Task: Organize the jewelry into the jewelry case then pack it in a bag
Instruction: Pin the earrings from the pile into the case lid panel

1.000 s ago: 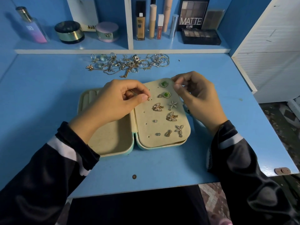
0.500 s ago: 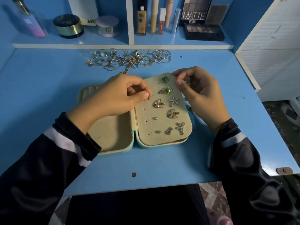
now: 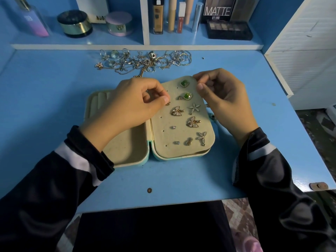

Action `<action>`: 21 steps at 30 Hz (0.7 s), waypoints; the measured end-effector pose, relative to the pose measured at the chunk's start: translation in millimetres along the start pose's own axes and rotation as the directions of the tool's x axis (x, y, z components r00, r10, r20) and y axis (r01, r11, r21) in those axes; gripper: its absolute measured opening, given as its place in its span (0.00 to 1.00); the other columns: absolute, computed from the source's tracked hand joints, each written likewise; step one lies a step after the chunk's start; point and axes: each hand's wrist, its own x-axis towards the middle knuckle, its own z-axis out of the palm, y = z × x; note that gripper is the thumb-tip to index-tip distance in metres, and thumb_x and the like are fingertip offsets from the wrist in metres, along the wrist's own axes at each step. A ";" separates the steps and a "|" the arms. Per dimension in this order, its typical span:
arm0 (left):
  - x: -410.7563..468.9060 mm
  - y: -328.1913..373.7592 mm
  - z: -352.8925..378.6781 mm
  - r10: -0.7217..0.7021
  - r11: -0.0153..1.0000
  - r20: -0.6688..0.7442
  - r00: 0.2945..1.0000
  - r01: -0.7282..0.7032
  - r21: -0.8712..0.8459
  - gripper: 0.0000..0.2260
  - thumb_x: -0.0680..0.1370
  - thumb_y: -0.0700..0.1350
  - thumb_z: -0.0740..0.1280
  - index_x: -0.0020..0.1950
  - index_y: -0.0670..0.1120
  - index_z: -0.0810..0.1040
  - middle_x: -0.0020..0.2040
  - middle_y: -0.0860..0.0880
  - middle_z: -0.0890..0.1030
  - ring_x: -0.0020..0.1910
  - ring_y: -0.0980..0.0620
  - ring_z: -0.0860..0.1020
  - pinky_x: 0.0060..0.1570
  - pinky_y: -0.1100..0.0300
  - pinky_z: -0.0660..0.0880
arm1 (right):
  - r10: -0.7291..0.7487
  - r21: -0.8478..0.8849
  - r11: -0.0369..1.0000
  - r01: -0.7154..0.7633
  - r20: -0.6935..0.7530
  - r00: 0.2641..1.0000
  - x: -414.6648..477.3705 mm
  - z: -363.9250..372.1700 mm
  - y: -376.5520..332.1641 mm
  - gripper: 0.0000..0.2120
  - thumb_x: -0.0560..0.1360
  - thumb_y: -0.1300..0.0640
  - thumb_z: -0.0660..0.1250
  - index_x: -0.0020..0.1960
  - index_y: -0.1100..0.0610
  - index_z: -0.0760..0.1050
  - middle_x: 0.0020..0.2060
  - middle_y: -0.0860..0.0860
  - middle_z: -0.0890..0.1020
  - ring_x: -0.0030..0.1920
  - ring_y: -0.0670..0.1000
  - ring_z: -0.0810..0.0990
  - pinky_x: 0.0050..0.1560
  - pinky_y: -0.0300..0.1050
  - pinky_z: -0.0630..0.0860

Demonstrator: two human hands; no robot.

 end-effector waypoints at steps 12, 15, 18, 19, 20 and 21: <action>-7.0 -1.3 9.0 0.208 0.967 -0.132 0.969 -0.183 0.179 0.03 0.77 0.42 0.70 0.48 0.47 0.83 0.40 0.58 0.75 0.36 0.55 0.72 0.37 0.74 0.66 | -0.001 0.028 1.000 0.002 -0.009 1.000 -1.4 -0.2 -1.7 0.01 0.77 0.64 0.66 0.46 0.60 0.74 0.52 0.58 0.82 0.46 0.54 0.76 0.50 0.49 0.76; -9.0 -4.5 8.7 0.246 0.951 -0.139 0.959 -0.212 0.225 0.04 0.78 0.43 0.69 0.50 0.48 0.83 0.45 0.53 0.79 0.39 0.56 0.74 0.40 0.71 0.69 | 0.004 0.059 0.998 -0.003 -0.007 1.000 -2.1 -0.9 -3.8 0.01 0.77 0.65 0.66 0.47 0.62 0.74 0.52 0.58 0.81 0.47 0.54 0.77 0.50 0.48 0.76; -11.0 -5.0 6.7 0.254 0.949 -0.135 0.958 -0.220 0.225 0.04 0.78 0.44 0.69 0.51 0.49 0.84 0.46 0.53 0.80 0.40 0.56 0.75 0.41 0.71 0.69 | -0.011 0.108 0.994 0.011 0.001 1.000 -2.5 -1.1 -6.8 0.02 0.77 0.67 0.65 0.48 0.63 0.73 0.52 0.57 0.81 0.49 0.49 0.79 0.54 0.42 0.77; -11.3 -4.6 5.9 0.248 0.950 -0.138 0.959 -0.213 0.227 0.04 0.78 0.45 0.70 0.50 0.49 0.84 0.46 0.53 0.80 0.40 0.56 0.75 0.41 0.73 0.68 | -0.013 0.119 0.993 0.013 0.001 1.000 -2.6 -0.9 -7.5 0.02 0.77 0.68 0.65 0.48 0.63 0.73 0.51 0.57 0.81 0.49 0.48 0.80 0.54 0.41 0.77; -11.7 -4.3 5.3 0.240 0.951 -0.143 0.960 -0.203 0.231 0.04 0.77 0.45 0.70 0.50 0.49 0.84 0.45 0.53 0.80 0.40 0.56 0.74 0.40 0.74 0.67 | -0.013 0.124 0.992 0.013 0.001 1.000 -2.8 -0.6 -7.9 0.02 0.77 0.68 0.65 0.48 0.63 0.73 0.51 0.57 0.81 0.49 0.47 0.80 0.54 0.40 0.77; -12.1 -4.0 5.3 0.233 0.952 -0.150 0.961 -0.194 0.235 0.04 0.77 0.45 0.70 0.49 0.49 0.84 0.45 0.53 0.80 0.39 0.57 0.73 0.40 0.75 0.66 | -0.013 0.126 0.992 0.013 0.001 1.000 -3.0 -0.3 -8.2 0.02 0.77 0.68 0.65 0.48 0.63 0.73 0.51 0.57 0.81 0.49 0.47 0.80 0.53 0.40 0.77</action>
